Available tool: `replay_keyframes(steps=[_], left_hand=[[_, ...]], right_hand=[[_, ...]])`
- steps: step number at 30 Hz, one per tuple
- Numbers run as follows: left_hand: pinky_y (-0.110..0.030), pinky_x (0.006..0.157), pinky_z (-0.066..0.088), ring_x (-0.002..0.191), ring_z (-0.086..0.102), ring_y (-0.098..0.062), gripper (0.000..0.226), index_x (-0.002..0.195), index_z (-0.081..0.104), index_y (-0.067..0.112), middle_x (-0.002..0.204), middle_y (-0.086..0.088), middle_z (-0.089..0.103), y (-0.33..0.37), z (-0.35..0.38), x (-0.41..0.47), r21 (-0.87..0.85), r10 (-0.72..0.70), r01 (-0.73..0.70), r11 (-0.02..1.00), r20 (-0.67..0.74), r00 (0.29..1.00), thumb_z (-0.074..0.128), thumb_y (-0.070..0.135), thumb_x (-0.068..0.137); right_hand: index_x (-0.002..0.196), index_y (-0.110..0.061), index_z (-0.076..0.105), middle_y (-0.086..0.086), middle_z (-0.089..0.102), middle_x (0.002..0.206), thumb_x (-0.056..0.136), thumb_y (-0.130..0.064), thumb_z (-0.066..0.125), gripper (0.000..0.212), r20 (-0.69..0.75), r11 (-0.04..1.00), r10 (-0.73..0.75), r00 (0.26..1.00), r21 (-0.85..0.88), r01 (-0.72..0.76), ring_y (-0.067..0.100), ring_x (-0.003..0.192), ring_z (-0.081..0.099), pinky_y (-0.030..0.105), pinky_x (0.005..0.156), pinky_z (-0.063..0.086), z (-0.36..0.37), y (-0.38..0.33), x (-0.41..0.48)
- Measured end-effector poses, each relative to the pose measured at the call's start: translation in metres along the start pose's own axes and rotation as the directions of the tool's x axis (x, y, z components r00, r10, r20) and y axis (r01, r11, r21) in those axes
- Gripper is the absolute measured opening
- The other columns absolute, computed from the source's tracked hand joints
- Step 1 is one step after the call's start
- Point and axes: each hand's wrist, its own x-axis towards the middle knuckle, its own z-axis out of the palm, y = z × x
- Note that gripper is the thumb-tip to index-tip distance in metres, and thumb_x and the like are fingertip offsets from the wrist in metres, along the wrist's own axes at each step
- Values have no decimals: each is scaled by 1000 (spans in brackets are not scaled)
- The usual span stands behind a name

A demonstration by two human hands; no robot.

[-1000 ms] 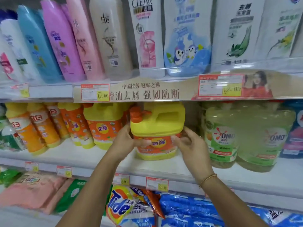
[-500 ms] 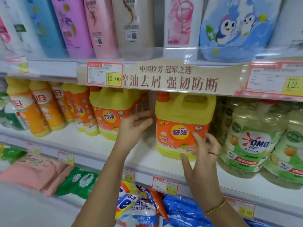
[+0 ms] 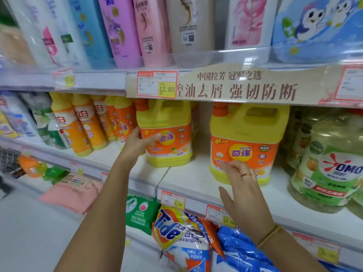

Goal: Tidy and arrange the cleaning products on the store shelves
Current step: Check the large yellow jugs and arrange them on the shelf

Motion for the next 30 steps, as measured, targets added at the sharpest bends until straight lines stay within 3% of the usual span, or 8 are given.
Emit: replay_keyframes(steps=[6, 9, 13, 17, 19, 23, 26, 30], left_hand=[[-32, 81, 57, 106, 66, -17, 94, 131, 49, 19, 119, -1, 68, 10, 9, -25, 77, 89, -98, 992, 113, 990, 95, 16, 48], [-24, 86, 52, 106, 63, -7, 90, 128, 50, 19, 117, 4, 66, 20, 9, -49, 293, 192, -221, 930, 123, 974, 94, 16, 50], [-2, 65, 40, 84, 56, 18, 69, 111, 55, 20, 97, 19, 62, 32, 21, -104, 408, 285, -300, 862, 98, 953, 93, 22, 54], [-1, 70, 39, 90, 56, 16, 60, 106, 55, 49, 97, 26, 63, 48, 27, -154, 404, 395, -430, 808, 171, 903, 88, 31, 59], [-2, 76, 41, 97, 56, 14, 65, 107, 49, 64, 107, 33, 59, 61, 28, -176, 416, 422, -478, 773, 225, 878, 81, 31, 61], [-3, 80, 41, 102, 56, 12, 69, 110, 50, 65, 112, 35, 58, 96, 33, -222, 379, 476, -557, 739, 291, 830, 81, 26, 63], [-7, 80, 44, 101, 60, 5, 61, 114, 58, 45, 110, 25, 64, 129, 47, -252, 301, 514, -601, 741, 321, 795, 89, 32, 62], [-7, 75, 46, 93, 63, 4, 63, 108, 60, 33, 102, 21, 67, 175, 78, -286, 172, 511, -576, 799, 310, 801, 92, 19, 55]], right_hand=[[133, -16, 47, 4, 40, 132, 83, -13, 67, 54, 69, 997, 50, 996, 51, -54, 22, 121, 38, 36, 104, 38, -11, -10, -1], [141, -19, 36, 4, 33, 141, 86, -18, 65, 62, 143, 995, 79, 987, 49, -87, 21, 131, 33, 31, 109, 31, -21, -14, -8], [147, -23, 23, 1, 20, 153, 89, -22, 63, 71, 230, 981, 112, 967, 132, -145, 17, 142, 23, 23, 112, 21, -43, -25, -28], [150, -19, 15, -1, 21, 155, 90, -26, 62, 77, 288, 933, 190, 939, 246, -264, 15, 140, 27, 23, 111, 26, -69, -42, -48], [147, -20, 24, -3, 36, 145, 88, -26, 65, 72, 247, 913, 205, 947, 301, -276, 12, 132, 38, 22, 104, 35, -83, -49, -58], [136, -29, 40, -17, 55, 123, 80, -25, 73, 65, 179, 818, 240, 954, 492, -298, 1, 113, 53, 11, 87, 45, -122, -58, -80], [112, -30, 57, -24, 63, 103, 75, -39, 76, 43, 109, 800, 220, 969, 548, -243, -7, 100, 58, 9, 79, 44, -157, -65, -101], [116, -38, 50, -28, 63, 107, 70, -47, 69, 51, -78, 762, 207, 975, 638, -111, -5, 103, 58, 11, 86, 46, -211, -71, -119]])
